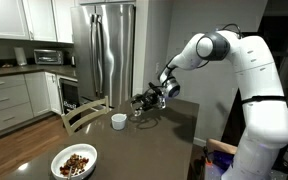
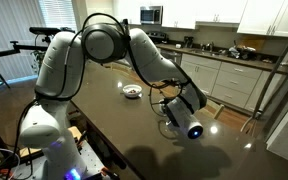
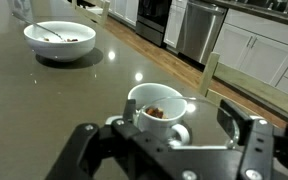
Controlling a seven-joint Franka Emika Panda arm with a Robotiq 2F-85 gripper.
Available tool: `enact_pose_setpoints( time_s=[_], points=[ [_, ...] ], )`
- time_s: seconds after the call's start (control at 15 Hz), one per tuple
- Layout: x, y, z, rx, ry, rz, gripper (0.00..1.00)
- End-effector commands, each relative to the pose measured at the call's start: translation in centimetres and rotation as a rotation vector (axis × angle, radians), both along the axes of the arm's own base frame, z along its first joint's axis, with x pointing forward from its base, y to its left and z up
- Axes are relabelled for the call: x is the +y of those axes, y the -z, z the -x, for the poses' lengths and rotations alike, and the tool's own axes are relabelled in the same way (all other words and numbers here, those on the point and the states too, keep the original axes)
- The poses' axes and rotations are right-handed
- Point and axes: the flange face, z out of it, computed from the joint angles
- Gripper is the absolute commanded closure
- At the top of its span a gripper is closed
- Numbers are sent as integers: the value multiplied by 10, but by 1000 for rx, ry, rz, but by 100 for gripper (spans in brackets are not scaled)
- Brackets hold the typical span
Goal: Pick up the glass cup and pour some of its contents in the bowl
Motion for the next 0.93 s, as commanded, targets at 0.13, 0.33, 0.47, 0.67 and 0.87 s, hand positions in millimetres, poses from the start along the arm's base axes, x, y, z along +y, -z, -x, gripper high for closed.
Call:
enact_pose_setpoints(
  time_s=[0.13, 0.33, 0.47, 0.67, 0.87],
  points=[
    [-11, 25, -3, 41, 33, -109, 41],
    [-13, 37, -4, 66, 48, -127, 41],
    [-13, 41, -5, 74, 53, -128, 41],
    [-9, 48, 0, 79, 39, -80, 16],
    [-10, 49, -1, 80, 39, -80, 16]
  ],
)
